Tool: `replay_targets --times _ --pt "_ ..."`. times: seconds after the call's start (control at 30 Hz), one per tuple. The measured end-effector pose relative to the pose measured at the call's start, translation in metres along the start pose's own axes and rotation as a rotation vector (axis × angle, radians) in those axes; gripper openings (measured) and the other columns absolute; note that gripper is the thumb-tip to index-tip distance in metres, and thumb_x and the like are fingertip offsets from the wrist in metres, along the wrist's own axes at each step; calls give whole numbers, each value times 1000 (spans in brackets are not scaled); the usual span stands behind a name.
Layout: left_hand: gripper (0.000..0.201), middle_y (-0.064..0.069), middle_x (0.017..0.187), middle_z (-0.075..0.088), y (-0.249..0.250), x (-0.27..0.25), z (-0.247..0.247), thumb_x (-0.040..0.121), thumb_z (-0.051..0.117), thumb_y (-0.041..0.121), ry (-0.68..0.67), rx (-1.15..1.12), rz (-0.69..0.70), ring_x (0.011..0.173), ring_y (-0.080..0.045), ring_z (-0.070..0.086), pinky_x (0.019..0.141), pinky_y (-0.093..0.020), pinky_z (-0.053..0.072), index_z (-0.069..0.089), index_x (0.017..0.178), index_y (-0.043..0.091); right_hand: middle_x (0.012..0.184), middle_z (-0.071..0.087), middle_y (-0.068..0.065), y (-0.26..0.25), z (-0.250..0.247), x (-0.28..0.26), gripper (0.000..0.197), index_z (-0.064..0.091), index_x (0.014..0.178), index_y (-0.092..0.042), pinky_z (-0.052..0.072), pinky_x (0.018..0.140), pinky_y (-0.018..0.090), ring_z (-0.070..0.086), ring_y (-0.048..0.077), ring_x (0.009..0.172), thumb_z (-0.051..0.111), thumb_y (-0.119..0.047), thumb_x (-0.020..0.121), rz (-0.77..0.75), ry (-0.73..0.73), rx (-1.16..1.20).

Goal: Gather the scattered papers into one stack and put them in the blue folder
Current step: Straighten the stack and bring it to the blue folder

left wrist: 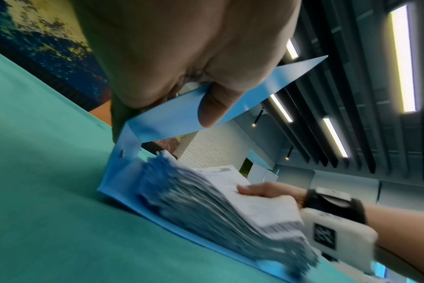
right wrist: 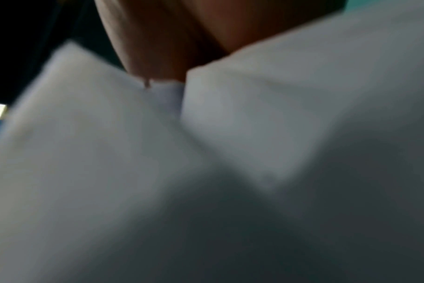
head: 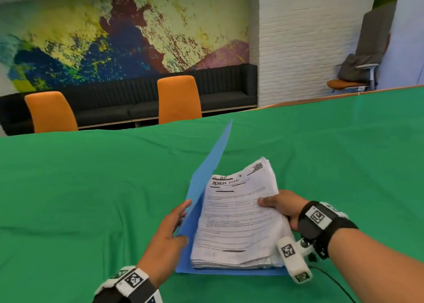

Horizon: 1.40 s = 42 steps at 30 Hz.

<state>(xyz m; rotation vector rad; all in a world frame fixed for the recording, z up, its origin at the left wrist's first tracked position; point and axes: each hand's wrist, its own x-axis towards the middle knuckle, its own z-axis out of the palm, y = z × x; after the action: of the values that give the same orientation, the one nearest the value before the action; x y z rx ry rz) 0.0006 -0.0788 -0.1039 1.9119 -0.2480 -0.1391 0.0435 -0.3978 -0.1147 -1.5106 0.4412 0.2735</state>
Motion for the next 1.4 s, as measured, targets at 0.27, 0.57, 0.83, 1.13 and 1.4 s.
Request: replay_targets --times 0.27,0.57,0.83,1.13,1.4 --pt "76 14 144 25 2 1 12 77 64 34 -149 557 123 138 4 29 109 -2 17 25 133 67 119 71 13 -4 24 32 55 63 130 -2 58 97 45 70 30 105 60 -47 98 -42 9 -113" --pt "108 12 154 13 17 5 21 54 45 99 -291 838 -54 148 -6 10 123 -33 20 33 148 48 110 67 13 -12 -41 23 53 62 112 -11 50 75 36 59 28 88 54 -61 96 103 175 -144" --pt "84 -18 111 71 3 60 -5 77 75 50 -20 127 -482 85 -30 72 76 -40 58 43 142 6 89 59 13 -7 -31 20 29 56 101 -12 55 58 31 60 26 65 73 -34 93 39 62 -357" --pt "26 -21 98 75 4 56 15 90 62 7 -115 -321 -619 71 -31 74 58 -37 61 66 113 -4 122 73 14 -2 -30 10 49 58 129 -8 58 89 45 72 35 110 80 -24 88 -84 60 -276" --pt "44 -30 114 69 13 24 4 80 56 1 -52 -643 -364 99 -47 69 80 -55 60 59 123 -7 119 75 9 8 -39 -39 66 48 141 -25 55 69 34 72 24 90 81 -31 85 -118 -72 -186"
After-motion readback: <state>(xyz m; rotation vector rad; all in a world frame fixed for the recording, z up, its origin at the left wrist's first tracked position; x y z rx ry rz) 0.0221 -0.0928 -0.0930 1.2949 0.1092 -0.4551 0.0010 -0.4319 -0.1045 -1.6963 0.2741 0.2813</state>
